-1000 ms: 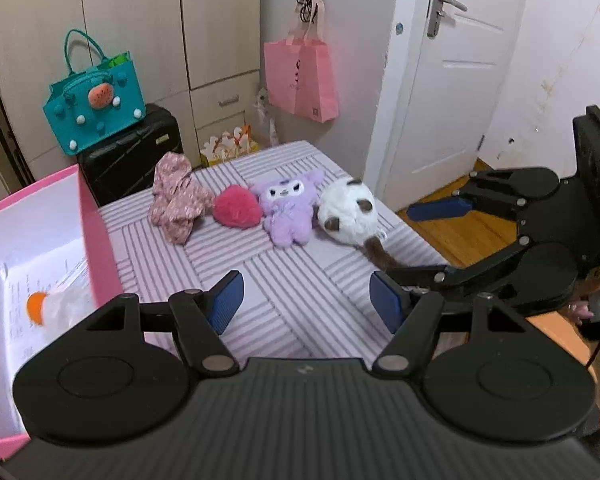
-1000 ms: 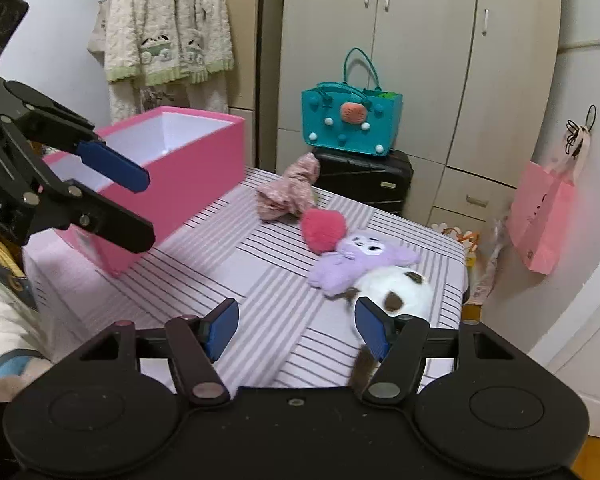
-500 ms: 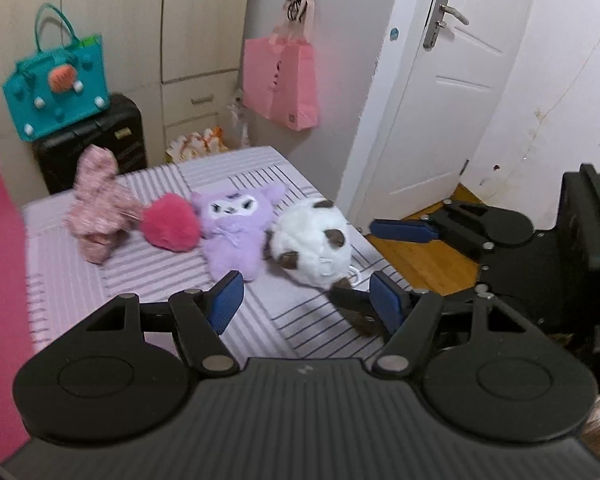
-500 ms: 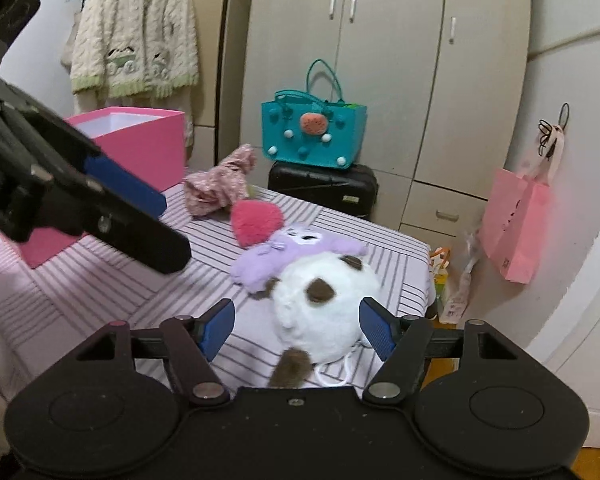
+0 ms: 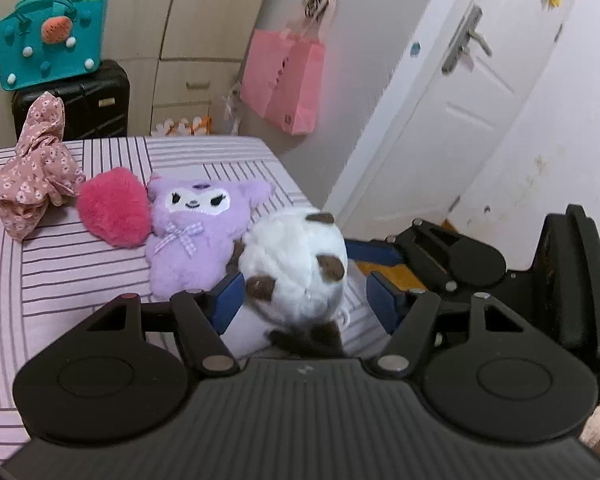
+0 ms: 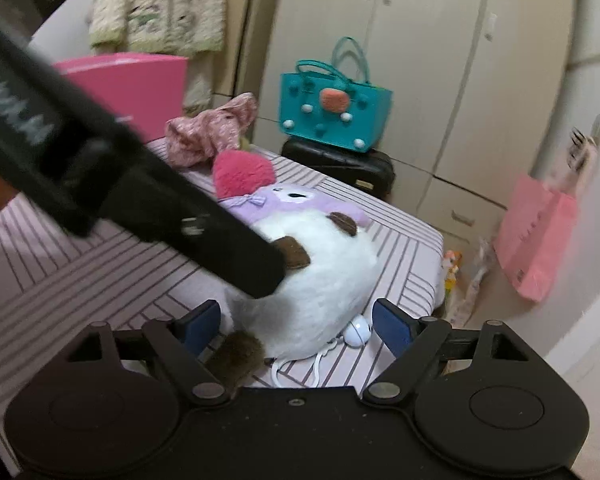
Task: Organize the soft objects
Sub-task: 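Move the left tool to the white-and-brown plush toy and close on it, then lift and carry the white plush toy with the left tool into the box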
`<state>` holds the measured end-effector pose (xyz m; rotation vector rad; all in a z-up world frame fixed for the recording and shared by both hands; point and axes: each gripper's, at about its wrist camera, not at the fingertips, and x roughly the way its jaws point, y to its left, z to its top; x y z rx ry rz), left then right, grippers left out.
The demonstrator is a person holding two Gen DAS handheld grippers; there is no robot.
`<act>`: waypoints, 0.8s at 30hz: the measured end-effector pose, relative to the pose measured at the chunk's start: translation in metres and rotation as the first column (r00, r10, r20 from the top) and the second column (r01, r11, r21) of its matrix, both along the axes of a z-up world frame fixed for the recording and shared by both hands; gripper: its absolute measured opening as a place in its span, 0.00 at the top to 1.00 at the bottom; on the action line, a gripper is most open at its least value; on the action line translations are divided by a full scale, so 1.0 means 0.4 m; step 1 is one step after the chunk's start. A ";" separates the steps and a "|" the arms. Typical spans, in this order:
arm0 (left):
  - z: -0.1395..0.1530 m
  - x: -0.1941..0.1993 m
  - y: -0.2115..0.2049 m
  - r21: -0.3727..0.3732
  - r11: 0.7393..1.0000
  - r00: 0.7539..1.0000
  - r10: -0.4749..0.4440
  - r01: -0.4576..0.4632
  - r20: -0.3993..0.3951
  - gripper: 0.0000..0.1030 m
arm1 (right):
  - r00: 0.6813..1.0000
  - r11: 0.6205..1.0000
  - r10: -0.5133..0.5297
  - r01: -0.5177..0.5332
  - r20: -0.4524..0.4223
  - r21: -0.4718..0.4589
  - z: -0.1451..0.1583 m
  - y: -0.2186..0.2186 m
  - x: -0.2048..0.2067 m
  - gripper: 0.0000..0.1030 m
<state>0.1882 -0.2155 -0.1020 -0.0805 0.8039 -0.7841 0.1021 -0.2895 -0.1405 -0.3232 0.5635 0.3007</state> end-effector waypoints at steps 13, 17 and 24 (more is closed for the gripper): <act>-0.054 0.024 -0.037 -0.045 0.994 0.995 0.100 -0.100 0.000 0.36 | 0.999 0.973 -0.046 0.048 -0.015 0.225 0.005 -0.045 -0.004 0.35; -0.071 0.019 -0.056 -0.009 0.993 0.993 0.117 -0.117 -0.013 0.41 | 0.997 0.973 -0.083 0.080 0.005 0.216 -0.001 -0.024 -0.020 0.38; -0.052 -0.028 -0.059 0.015 0.995 0.993 0.098 -0.099 0.059 0.45 | 0.993 0.970 -0.117 0.109 0.025 0.219 0.021 -0.007 -0.061 0.38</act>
